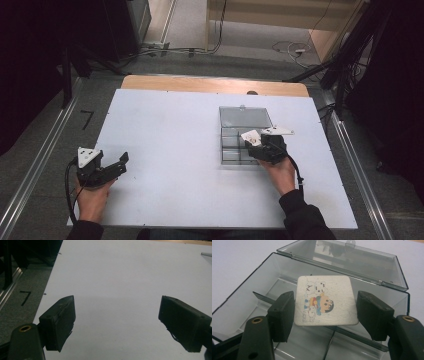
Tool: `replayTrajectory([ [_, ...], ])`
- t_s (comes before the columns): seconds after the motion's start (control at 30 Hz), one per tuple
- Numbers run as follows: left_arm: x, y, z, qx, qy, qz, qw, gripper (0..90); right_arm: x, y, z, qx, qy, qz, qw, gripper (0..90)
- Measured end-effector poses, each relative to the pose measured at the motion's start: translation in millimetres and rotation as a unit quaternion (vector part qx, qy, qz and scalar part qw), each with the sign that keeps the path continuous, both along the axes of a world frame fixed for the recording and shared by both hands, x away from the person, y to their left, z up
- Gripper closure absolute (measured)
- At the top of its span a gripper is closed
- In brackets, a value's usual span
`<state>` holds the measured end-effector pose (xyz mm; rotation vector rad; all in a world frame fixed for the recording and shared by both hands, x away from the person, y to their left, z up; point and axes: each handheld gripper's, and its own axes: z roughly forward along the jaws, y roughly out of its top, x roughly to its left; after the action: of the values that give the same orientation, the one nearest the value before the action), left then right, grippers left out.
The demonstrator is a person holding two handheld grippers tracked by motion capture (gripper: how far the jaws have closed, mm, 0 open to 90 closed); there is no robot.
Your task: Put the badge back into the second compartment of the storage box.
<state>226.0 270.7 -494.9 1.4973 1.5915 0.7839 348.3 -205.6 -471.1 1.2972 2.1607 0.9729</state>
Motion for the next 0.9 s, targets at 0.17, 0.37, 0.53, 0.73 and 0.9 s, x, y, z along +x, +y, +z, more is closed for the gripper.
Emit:
replayTrajectory([
  [0.17, 0.1, 0.0, -0.2, 0.000, 0.000, 0.000, 1.0000, 14.7, 2.6, 2.5, -3.4, -0.010, 0.001, 0.000, 0.9999, 31.4],
  [0.37, 0.1, 0.0, -0.2, -0.001, 0.000, 0.000, 1.0000, 14.7, 5.6, 4.7, -7.1, -0.019, 0.005, -0.006, 0.9998, 31.4],
  [0.53, 0.1, 0.0, -0.2, 0.000, 0.001, 0.000, 1.0000, 14.6, 6.6, 7.4, -8.8, -0.031, 0.003, -0.005, 0.9995, 31.4],
  [0.73, 0.1, 0.1, -0.2, 0.000, 0.001, -0.001, 1.0000, 14.6, 6.4, 9.4, -9.2, -0.040, 0.003, -0.005, 0.9992, 31.4],
  [0.9, 0.0, 0.1, -0.2, 0.000, 0.001, -0.001, 1.0000, 14.6, 5.6, 11.0, -8.9, -0.046, 0.000, -0.002, 0.9989, 31.3],
])
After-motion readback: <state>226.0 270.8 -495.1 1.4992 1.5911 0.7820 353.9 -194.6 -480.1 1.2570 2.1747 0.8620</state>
